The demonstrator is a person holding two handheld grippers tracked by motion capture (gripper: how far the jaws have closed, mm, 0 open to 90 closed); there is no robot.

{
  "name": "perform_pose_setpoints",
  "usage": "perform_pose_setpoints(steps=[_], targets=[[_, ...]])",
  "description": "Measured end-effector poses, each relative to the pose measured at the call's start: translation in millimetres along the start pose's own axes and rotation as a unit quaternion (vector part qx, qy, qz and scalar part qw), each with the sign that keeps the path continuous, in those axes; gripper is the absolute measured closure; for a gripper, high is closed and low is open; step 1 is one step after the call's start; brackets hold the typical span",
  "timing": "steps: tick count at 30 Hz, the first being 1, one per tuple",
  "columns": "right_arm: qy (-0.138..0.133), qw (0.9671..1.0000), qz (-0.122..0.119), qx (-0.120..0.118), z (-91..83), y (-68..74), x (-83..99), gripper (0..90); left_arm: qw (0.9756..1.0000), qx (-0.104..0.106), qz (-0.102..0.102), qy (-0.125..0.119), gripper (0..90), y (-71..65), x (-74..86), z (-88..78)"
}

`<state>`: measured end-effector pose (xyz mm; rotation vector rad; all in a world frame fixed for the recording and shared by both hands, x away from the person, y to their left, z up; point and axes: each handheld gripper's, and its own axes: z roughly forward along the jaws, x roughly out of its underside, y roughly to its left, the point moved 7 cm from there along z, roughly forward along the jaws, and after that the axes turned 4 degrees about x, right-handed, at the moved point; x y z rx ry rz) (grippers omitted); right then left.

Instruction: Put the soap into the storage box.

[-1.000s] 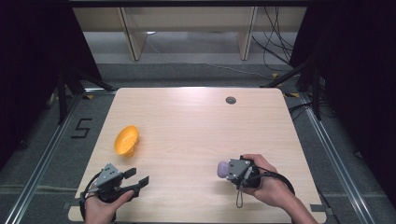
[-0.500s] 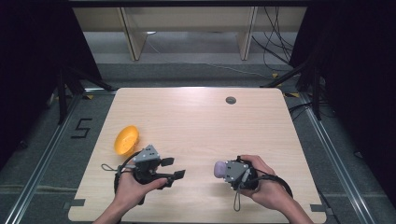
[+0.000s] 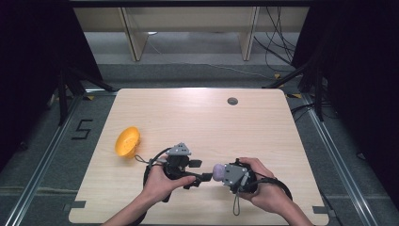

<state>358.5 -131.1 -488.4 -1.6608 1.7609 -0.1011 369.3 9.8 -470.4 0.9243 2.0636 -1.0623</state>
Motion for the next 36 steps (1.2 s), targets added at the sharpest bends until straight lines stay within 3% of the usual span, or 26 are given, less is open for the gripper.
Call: perform_pose_setpoints(steps=[1, 2, 5, 7, 8, 10, 17, 18, 19, 20, 24, 26, 31, 36], targets=[[0.004, 0.9998, 0.021, 0.0, -2.0, 2.0, 0.3, 50.0, 1.0, -0.002, -0.008, -0.002, 31.2, 0.0, -1.1, 1.8], [0.004, 0.9997, 0.024, -0.001, -2.5, 2.3, 0.2, 50.0, 1.0, -0.001, -0.009, -0.002, 31.3, 0.8, -2.5, 3.4], [0.003, 0.9997, 0.024, -0.001, -2.6, 2.5, -0.2, 50.0, 0.9999, 0.004, -0.015, -0.003, 31.3, -0.2, -3.7, 5.7], [0.0, 1.0, 0.004, 0.006, -2.0, -0.4, -0.9, 50.0, 0.9998, 0.009, -0.019, -0.003, 31.3, -1.9, -4.3, 7.4], [0.006, 0.9998, 0.02, 0.007, -3.3, 1.3, -0.1, 50.0, 0.9997, 0.011, -0.022, -0.002, 31.3, -3.3, -4.4, 8.9], [0.004, 0.9997, 0.023, 0.006, -3.5, 2.1, -0.8, 50.0, 0.9996, 0.009, -0.025, -0.001, 31.3, -4.2, -4.2, 10.0], [0.003, 0.9998, 0.017, 0.003, -2.3, 2.5, -4.0, 50.0, 0.9993, 0.019, -0.03, 0.008, 31.4, -3.5, -5.9, 15.0], [-0.009, 0.9999, -0.005, -0.002, -0.4, 1.5, -6.4, 50.0, 0.9988, 0.027, -0.038, 0.012, 31.4, -2.8, -5.4, 18.4], [0.0, 0.9999, 0.015, 0.0, -1.5, 3.4, -5.0, 50.0, 0.9988, 0.027, -0.038, 0.012, 31.5, -2.8, -5.4, 18.4], [0.002, 0.9999, 0.016, 0.001, -1.6, 3.4, -4.9, 50.0, 0.9984, 0.027, -0.047, 0.015, 31.6, -2.1, -4.8, 21.6], [0.002, 0.9998, 0.018, 0.008, -2.9, 2.6, -4.1, 50.0, 0.9978, 0.035, -0.052, 0.019, 32.3, -3.3, -4.8, 27.3], [0.006, 0.9997, 0.024, 0.001, -3.4, 3.2, -3.7, 50.0, 0.9977, 0.037, -0.053, 0.02, 32.4, -2.9, -5.2, 29.4], [0.004, 0.9997, 0.024, 0.005, -3.5, 3.4, -4.5, 50.0, 0.9964, 0.049, -0.066, 0.02, 33.8, -2.1, -7.1, 34.5], [-0.001, 0.9998, 0.016, 0.01, -3.9, 2.3, -5.4, 50.0, 0.9955, 0.044, -0.08, 0.025, 35.4, -0.8, -5.9, 38.5]])
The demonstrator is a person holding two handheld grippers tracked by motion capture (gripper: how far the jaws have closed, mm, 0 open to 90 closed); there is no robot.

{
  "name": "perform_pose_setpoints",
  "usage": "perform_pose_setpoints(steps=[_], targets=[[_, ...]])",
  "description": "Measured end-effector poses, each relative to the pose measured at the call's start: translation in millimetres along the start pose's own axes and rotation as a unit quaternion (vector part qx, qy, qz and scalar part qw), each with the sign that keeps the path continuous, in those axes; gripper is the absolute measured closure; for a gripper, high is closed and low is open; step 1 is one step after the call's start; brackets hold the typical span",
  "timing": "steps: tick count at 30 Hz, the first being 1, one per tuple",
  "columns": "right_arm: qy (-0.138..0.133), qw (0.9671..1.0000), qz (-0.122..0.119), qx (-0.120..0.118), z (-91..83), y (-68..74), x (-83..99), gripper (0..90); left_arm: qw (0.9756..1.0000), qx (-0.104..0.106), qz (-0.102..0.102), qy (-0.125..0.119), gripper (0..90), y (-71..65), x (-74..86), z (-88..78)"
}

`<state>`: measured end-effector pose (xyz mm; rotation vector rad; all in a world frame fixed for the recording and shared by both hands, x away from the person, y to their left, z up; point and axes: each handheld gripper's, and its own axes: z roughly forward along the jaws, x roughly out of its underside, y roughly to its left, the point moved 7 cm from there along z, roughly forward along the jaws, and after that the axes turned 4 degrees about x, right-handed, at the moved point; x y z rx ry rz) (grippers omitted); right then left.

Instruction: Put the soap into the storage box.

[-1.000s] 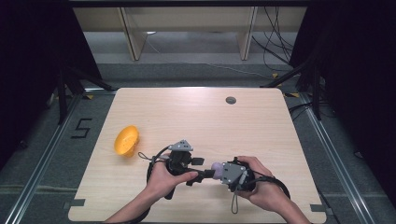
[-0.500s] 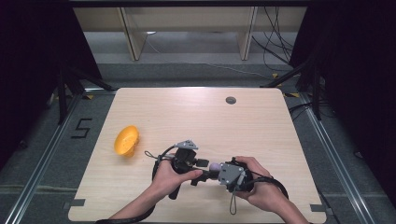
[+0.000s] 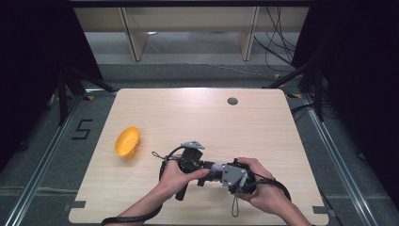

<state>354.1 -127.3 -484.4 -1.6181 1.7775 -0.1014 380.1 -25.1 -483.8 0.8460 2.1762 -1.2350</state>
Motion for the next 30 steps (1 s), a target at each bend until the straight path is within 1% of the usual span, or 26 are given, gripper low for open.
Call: perform_pose_setpoints(steps=[1, 2, 3, 4, 5, 6, 8, 10, 11, 12, 13, 14, 15, 16, 17, 18, 19, 20, 22, 23, 24, 25, 26, 27, 28, 30], targets=[[-0.001, 1.0, -0.001, 0.0, 0.1, 0.0, -0.2, 50.0, 0.9998, 0.016, -0.007, 0.0, 35.9, -0.1, 0.0, 1.7], [-0.009, 0.9998, -0.016, -0.003, 1.1, -1.0, -1.7, 50.0, 0.9998, 0.012, -0.013, -0.002, 36.7, -0.1, -0.4, 2.4], [-0.012, 0.9997, -0.019, -0.003, 1.2, -1.5, -2.1, 50.0, 0.9997, 0.019, -0.016, -0.001, 37.8, 0.0, -0.5, 2.9], [-0.01, 0.9998, -0.016, -0.002, 0.9, -1.3, -1.8, 50.0, 0.9993, 0.019, -0.028, -0.011, 38.3, -0.6, -1.7, 5.7], [-0.01, 0.9998, -0.016, -0.002, 0.9, -1.3, -1.8, 50.0, 0.9993, 0.019, -0.028, -0.011, 39.1, -0.6, -1.7, 5.7], [-0.002, 1.0, -0.001, -0.001, -0.2, 0.1, -0.6, 50.0, 0.9995, 0.015, -0.028, 0.0, 39.1, 0.0, -1.1, 4.9], [0.0, 1.0, 0.004, -0.004, -0.9, 1.1, -0.9, 50.0, 0.9992, 0.022, -0.033, -0.001, 40.8, -1.2, -1.3, 7.0], [-0.001, 1.0, 0.004, -0.003, -1.4, 0.9, -1.1, 50.0, 0.9993, 0.02, -0.032, 0.001, 42.7, 0.5, -0.7, 7.6], [-0.002, 1.0, 0.001, -0.004, -1.4, 0.9, -1.3, 50.0, 0.999, 0.025, -0.038, -0.003, 43.8, -0.4, -0.6, 8.5], [-0.002, 1.0, 0.001, -0.004, -1.4, 0.9, -1.3, 50.0, 0.999, 0.025, -0.038, -0.003, 44.6, -0.4, -0.6, 8.5], [-0.004, 1.0, -0.003, -0.004, -1.5, 0.4, -1.5, 50.0, 0.9987, 0.034, -0.037, -0.002, 44.6, 0.2, -0.7, 8.8], [-0.014, 0.9997, -0.022, 0.002, -1.0, -2.0, -2.7, 50.0, 0.9989, 0.026, -0.04, -0.001, 46.0, 1.0, -1.0, 8.4], [-0.006, 1.0, -0.006, 0.004, -2.3, -0.6, -1.2, 50.0, 0.9988, 0.027, -0.04, -0.002, 46.7, 1.0, -1.3, 8.1], [-0.004, 1.0, 0.0, 0.001, -2.5, -0.1, -1.0, 50.0, 0.9987, 0.028, -0.041, -0.003, 47.7, 0.7, -1.6, 8.3], [-0.004, 1.0, 0.0, 0.001, -2.5, -0.1, -1.0, 50.0, 0.9987, 0.028, -0.041, -0.003, 48.1, 0.7, -1.6, 8.3], [-0.007, 1.0, -0.005, 0.005, -2.8, -0.7, -1.8, 50.0, 0.9982, 0.033, -0.05, -0.004, 48.2, -0.8, -2.1, 8.6], [-0.006, 0.9999, -0.005, 0.007, -3.0, -0.7, -1.9, 50.0, 0.9982, 0.033, -0.05, -0.004, 48.3, -0.8, -2.1, 8.6], [-0.006, 1.0, -0.004, 0.005, -3.1, -0.4, -2.2, 50.0, 0.9978, 0.042, -0.051, -0.003, 48.5, -0.6, -2.3, 8.9], [-0.007, 1.0, -0.003, 0.006, -3.4, -0.5, -2.2, 50.0, 0.9974, 0.037, -0.061, -0.003, 48.8, -0.6, -2.5, 9.2], [-0.006, 1.0, -0.001, 0.005, -3.5, -0.4, -2.1, 50.0, 0.9972, 0.04, -0.063, 0.0, 49.0, -0.4, -2.2, 9.0], [-0.006, 1.0, 0.0, 0.004, -3.5, -0.3, -2.0, 50.0, 0.9967, 0.049, -0.065, 0.002, 49.3, -0.4, -1.9, 8.9], [-0.006, 1.0, 0.0, 0.004, -3.5, -0.3, -2.0, 50.0, 0.9967, 0.049, -0.065, 0.002, 50.2, -0.4, -1.9, 8.9], [-0.006, 1.0, -0.001, 0.004, -3.4, -0.2, -1.9, 50.0, 0.9969, 0.041, -0.068, -0.002, 50.2, -0.2, -2.1, 8.7], [-0.007, 1.0, -0.002, 0.002, -3.1, 0.2, -1.7, 50.0, 0.9967, 0.043, -0.069, -0.003, 52.5, -0.3, -2.4, 7.9], [-0.007, 1.0, -0.003, 0.002, -3.0, 0.5, -1.4, 50.1, 0.9956, 0.047, -0.081, -0.003, 55.9, -1.9, -2.3, 6.7], [-0.008, 1.0, -0.004, 0.004, -2.8, 0.5, -1.3, 50.1, 0.9956, 0.049, -0.08, 0.0, 56.6, -2.2, -2.0, 6.5]])
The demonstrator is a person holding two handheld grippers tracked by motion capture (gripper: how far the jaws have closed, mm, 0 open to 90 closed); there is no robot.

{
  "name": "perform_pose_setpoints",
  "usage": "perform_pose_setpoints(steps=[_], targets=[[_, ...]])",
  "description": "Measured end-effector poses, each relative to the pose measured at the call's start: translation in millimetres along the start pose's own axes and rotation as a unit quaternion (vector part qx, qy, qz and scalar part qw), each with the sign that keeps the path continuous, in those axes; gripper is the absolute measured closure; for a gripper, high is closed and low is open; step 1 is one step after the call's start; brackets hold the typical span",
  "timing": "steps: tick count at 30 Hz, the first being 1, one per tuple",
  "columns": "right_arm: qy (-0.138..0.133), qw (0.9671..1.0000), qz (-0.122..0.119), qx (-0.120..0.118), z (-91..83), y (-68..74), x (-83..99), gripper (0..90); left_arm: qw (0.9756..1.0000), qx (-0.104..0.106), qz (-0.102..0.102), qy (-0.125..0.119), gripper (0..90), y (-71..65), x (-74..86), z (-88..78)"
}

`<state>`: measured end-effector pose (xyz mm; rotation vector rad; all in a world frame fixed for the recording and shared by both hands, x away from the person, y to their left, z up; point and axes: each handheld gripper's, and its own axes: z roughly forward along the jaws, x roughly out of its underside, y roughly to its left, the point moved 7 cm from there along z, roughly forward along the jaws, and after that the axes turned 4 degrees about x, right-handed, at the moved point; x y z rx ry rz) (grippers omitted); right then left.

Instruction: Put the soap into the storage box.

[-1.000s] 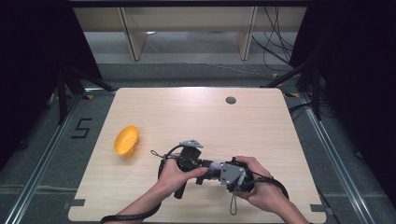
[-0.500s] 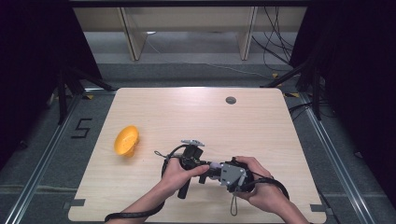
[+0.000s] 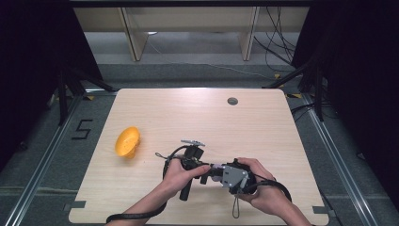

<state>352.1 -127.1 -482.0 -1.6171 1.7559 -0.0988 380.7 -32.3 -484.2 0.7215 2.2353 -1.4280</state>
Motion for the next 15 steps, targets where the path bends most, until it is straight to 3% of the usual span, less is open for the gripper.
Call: perform_pose_setpoints(steps=[1, 3, 5, 7, 9, 10, 14, 15], targets=[[0.002, 1.0, 0.002, 0.001, -0.1, 0.4, -0.1, 50.1, 0.9999, -0.006, 0.012, 0.002, 56.7, 1.7, -0.4, -0.4], [-0.009, 0.9997, -0.025, 0.0, 2.1, -1.9, -2.5, 50.0, 0.9999, -0.011, 0.01, 0.0, 57.1, 1.3, -0.5, -0.4], [0.001, 1.0, 0.0, 0.002, 0.6, 0.1, -0.9, 50.0, 0.9998, -0.012, 0.015, -0.003, 57.3, 0.4, -1.0, -0.7], [0.0, 1.0, 0.008, 0.002, 0.7, 0.4, -1.1, 49.9, 0.9995, -0.016, 0.025, -0.001, 57.5, -0.6, -1.7, -1.7], [-0.003, 0.9999, 0.01, 0.004, 0.8, -0.6, -1.4, 49.8, 0.9993, -0.016, 0.032, 0.001, 57.8, -1.8, -2.1, -2.5], [-0.009, 0.9999, 0.008, 0.003, 1.0, -0.9, -1.9, 49.7, 0.9992, -0.005, 0.039, 0.003, 57.9, -2.0, -2.7, -2.7], [-0.015, 0.9997, 0.016, 0.004, 1.1, -2.6, -1.4, 46.6, 0.9984, -0.017, 0.054, 0.002, 58.1, -2.0, -3.6, -3.5], [-0.013, 0.9998, 0.017, 0.003, 1.1, -2.7, -0.9, 44.6, 0.9985, -0.009, 0.054, 0.003, 58.2, -3.5, -3.2, -3.4]])
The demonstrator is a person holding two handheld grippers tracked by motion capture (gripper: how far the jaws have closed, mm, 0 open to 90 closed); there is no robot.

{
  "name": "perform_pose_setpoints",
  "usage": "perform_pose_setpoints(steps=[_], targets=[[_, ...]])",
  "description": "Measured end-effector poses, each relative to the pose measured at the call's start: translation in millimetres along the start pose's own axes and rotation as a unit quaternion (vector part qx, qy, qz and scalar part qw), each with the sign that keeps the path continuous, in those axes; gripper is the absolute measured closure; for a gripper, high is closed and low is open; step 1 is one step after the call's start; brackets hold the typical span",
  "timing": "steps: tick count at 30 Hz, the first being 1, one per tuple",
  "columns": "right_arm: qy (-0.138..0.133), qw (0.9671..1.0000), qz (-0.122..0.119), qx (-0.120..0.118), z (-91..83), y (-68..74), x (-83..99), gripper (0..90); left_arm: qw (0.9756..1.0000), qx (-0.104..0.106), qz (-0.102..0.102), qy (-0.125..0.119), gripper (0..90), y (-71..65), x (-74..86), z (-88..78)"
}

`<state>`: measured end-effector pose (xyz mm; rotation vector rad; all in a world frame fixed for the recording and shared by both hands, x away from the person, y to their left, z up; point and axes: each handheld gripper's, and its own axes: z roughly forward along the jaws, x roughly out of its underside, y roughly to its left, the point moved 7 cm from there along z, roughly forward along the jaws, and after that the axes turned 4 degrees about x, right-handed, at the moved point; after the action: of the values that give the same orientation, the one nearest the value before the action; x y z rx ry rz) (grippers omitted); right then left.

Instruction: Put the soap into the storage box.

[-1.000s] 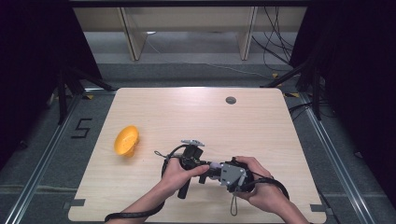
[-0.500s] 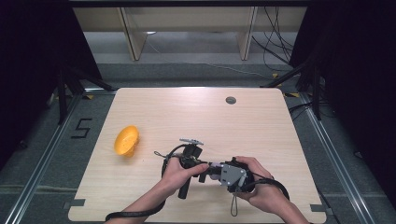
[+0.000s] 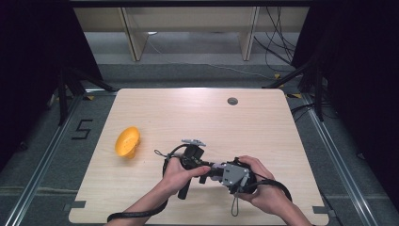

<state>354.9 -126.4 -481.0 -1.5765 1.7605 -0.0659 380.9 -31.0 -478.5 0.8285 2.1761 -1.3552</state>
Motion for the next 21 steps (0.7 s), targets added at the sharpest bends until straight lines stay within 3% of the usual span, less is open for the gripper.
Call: perform_pose_setpoints(steps=[1, 2, 4, 5, 9, 12, 13, 14, 16, 18, 19, 21], targets=[[0.0, 1.0, 0.0, 0.0, 0.0, 0.0, 0.0, 44.6, 1.0, 0.0, 0.0, 0.0, 58.2, 0.0, 0.0, 0.0], [0.005, 1.0, 0.001, 0.004, -0.2, -0.7, 1.1, 41.8, 0.9999, -0.016, 0.005, 0.002, 58.2, 0.9, -0.1, -0.6], [0.008, 1.0, 0.006, 0.001, -0.4, -0.5, 2.5, 37.5, 0.9999, -0.016, 0.004, 0.003, 58.3, -0.5, -0.9, -1.3], [0.011, 0.9998, -0.011, 0.009, -0.1, -3.9, 4.4, 34.9, 0.9998, -0.019, 0.011, 0.003, 58.4, 0.3, -1.7, -1.8], [0.01, 0.9996, -0.018, 0.019, -3.1, -7.4, 6.3, 31.6, 0.9989, -0.037, 0.027, 0.008, 58.5, 4.4, -4.0, -4.8], [0.011, 0.9995, -0.02, 0.022, -5.6, -9.1, 7.6, 30.4, 0.9992, -0.031, 0.027, 0.003, 58.5, 5.4, -4.6, -5.3], [0.01, 0.9995, -0.022, 0.023, -6.7, -9.9, 8.1, 30.1, 0.9986, -0.044, 0.031, 0.002, 58.5, 6.6, -5.0, -6.5], [0.011, 0.9995, -0.02, 0.024, -8.2, -10.3, 9.0, 29.6, 0.9989, -0.036, 0.029, 0.001, 58.5, 6.0, -5.2, -6.8], [0.006, 0.9996, -0.02, 0.019, -11.5, -10.7, 10.5, 29.5, 0.9985, -0.041, 0.037, 0.001, 58.5, 6.8, -5.6, -9.3], [0.002, 0.9997, -0.011, 0.022, -14.9, -12.0, 12.0, 29.9, 0.9975, -0.055, 0.045, -0.003, 58.6, 7.9, -6.2, -11.2], [0.006, 0.9996, 0.015, 0.024, -19.4, -12.1, 15.8, 30.4, 0.997, -0.058, 0.05, -0.004, 58.6, 8.5, -6.7, -13.0], [0.002, 0.9995, 0.021, 0.024, -20.3, -12.7, 16.7, 30.7, 0.9966, -0.065, 0.05, -0.006, 58.6, 8.9, -6.8, -14.5]])
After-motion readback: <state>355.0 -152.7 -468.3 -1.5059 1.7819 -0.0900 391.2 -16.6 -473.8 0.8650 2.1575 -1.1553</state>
